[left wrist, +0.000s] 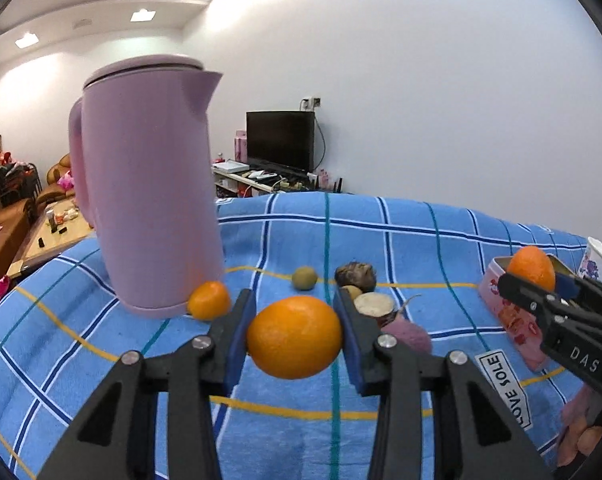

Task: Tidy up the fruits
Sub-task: 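Grasp an orange with the left gripper while the right grasps another orange, then lower both oranges into the pink tin box and open both grippers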

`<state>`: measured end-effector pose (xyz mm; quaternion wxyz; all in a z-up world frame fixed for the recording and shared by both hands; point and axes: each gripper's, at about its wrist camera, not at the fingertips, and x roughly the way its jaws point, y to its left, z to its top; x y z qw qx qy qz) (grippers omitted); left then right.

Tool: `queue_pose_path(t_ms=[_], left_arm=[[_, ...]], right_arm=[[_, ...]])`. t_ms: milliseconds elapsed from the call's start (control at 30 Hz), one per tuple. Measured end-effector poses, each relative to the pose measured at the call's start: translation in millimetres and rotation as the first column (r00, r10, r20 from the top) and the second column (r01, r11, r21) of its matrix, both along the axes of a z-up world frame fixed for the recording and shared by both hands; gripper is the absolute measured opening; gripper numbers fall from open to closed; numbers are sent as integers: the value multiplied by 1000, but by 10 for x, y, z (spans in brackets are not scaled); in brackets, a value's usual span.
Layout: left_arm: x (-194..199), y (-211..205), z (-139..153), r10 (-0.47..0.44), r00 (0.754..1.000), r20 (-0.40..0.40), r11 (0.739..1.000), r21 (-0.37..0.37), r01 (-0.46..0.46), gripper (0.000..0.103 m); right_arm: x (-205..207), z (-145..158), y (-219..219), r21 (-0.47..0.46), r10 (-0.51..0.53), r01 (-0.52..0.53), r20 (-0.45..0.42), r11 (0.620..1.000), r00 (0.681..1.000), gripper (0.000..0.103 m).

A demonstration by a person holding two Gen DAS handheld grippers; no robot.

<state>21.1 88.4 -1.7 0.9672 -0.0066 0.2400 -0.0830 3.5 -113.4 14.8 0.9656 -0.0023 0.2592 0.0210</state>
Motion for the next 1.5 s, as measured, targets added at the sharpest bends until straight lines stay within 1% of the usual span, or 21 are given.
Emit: queue_pose_path(t_ms=[133, 233, 400, 500, 633, 767, 933, 1267, 1367, 1500], left_arm=[[-5, -51, 2, -16, 1000, -3, 999, -31, 16, 43], [-30, -128, -3, -5, 1000, -1, 1000, -16, 5, 43], [-64, -299, 18, -32, 999, -13, 999, -8, 32, 43], [-120, -433, 54, -51, 999, -5, 999, 9, 51, 43], [-165, -613, 99, -80, 997, -4, 997, 13, 80, 43], [-170, -807, 129, -107, 994, -6, 994, 9, 107, 43], [-143, -1059, 159, -144, 989, -27, 989, -22, 143, 43], [-162, -1587, 199, -204, 979, -23, 979, -11, 204, 43], [-142, -1719, 212, -220, 975, -23, 975, -15, 220, 43], [-137, -1903, 241, -248, 969, -19, 969, -21, 247, 43]], right_arm=[[-42, 38, -82, -16, -17, 17, 23, 1000, 1000, 50], [-85, 67, -180, -19, -28, 28, 31, 999, 999, 50], [-149, 75, -310, -31, -36, 37, 35, 999, 999, 50], [-195, 71, -403, -50, -45, 47, 37, 998, 998, 50], [-230, 82, -564, -38, -69, 71, 38, 997, 997, 50], [-257, 105, -695, -39, -90, 92, 43, 995, 995, 50], [-264, 114, -840, -35, -109, 111, 41, 993, 993, 50], [-282, 124, -1150, -37, -154, 156, 42, 987, 987, 50], [-279, 130, -1233, -61, -178, 181, 50, 982, 983, 50], [-256, 127, -1372, -53, -199, 201, 41, 978, 979, 50]])
